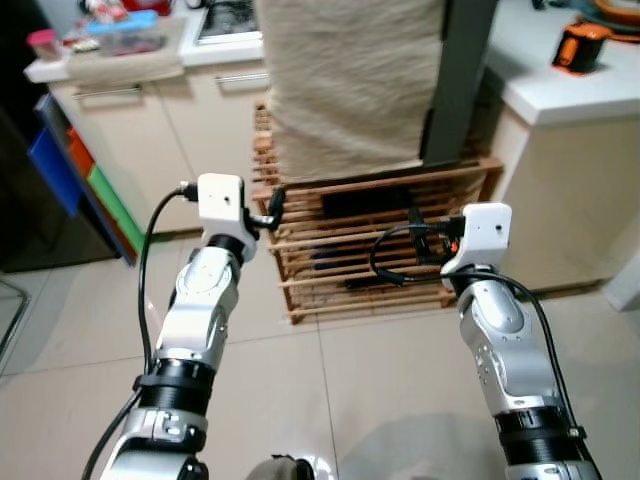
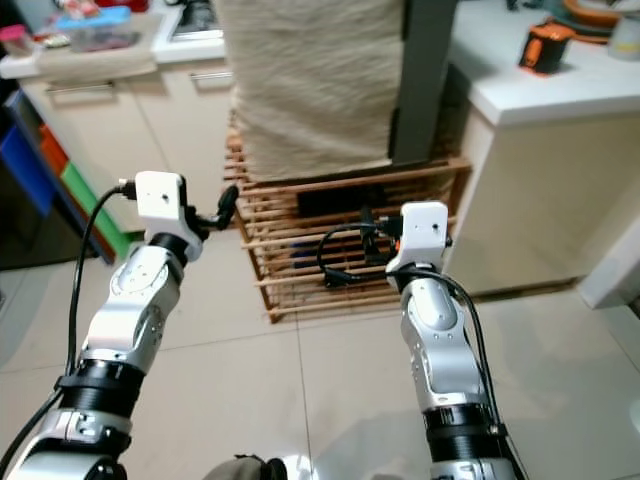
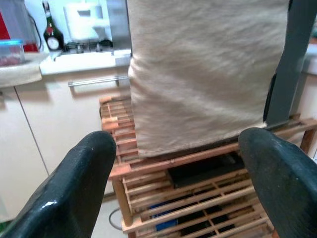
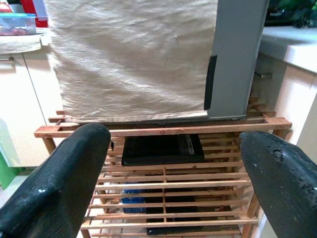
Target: Restocking fridge
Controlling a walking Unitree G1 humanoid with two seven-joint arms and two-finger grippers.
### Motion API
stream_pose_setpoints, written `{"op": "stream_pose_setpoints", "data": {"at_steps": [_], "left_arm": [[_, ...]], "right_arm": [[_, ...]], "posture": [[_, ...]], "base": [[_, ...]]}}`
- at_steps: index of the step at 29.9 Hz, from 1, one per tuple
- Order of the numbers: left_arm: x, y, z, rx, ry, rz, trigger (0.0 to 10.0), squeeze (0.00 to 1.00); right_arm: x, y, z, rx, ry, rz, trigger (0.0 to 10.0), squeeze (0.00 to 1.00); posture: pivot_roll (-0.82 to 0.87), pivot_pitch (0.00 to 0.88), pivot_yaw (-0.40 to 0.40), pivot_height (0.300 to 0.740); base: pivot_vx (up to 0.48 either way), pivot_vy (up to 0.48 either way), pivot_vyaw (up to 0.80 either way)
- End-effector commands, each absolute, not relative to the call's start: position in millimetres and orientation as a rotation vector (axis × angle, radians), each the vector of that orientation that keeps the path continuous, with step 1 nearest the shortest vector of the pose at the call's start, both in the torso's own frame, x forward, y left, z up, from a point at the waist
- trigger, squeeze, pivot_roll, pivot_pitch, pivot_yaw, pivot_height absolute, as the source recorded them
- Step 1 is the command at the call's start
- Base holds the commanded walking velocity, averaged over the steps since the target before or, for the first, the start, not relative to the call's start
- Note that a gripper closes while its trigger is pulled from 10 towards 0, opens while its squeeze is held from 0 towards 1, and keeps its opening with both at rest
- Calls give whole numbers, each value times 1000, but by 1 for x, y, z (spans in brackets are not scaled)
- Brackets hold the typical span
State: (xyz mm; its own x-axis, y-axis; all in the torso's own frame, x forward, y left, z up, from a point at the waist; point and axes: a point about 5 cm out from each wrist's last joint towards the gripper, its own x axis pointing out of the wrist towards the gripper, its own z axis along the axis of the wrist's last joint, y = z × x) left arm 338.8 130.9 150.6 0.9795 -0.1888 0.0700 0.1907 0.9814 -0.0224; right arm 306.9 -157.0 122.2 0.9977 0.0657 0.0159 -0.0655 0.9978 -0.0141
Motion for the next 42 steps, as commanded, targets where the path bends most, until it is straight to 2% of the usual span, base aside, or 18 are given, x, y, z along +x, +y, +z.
{"op": "stream_pose_setpoints", "data": {"at_steps": [1,9,17,20,24,28,33,42], "left_arm": [[338,135,152,-18,-58,-172,10000,0],[337,136,147,-19,-18,-155,10000,0],[338,134,141,-8,17,-148,10000,0],[339,131,140,23,20,-159,10000,0],[337,128,142,-37,3,-198,10000,0],[340,135,142,-71,19,-157,10000,0],[341,137,141,-71,26,-148,10000,0],[342,140,135,-66,64,-148,10000,0]], "right_arm": [[304,-157,121,-8,-23,69,10000,0],[296,-162,115,-22,-16,63,10000,0],[289,-155,114,-62,-25,113,10000,0],[285,-155,115,-79,-33,130,10000,0],[284,-164,116,-33,-40,71,10000,0],[286,-180,115,2,-27,-23,10000,0],[286,-186,115,-2,-21,-42,10000,0],[282,-198,116,-10,-29,-97,10000,0]], "posture": [[-207,0,88,740],[-213,0,89,740],[-217,0,86,740],[-224,0,87,740],[-226,0,90,740],[-227,0,91,740],[-224,0,86,740],[-229,0,88,740]], "base": [[431,0,0],[429,0,0],[398,0,0],[0,0,0],[68,0,0],[165,409,0],[0,480,0],[0,480,-795]]}}
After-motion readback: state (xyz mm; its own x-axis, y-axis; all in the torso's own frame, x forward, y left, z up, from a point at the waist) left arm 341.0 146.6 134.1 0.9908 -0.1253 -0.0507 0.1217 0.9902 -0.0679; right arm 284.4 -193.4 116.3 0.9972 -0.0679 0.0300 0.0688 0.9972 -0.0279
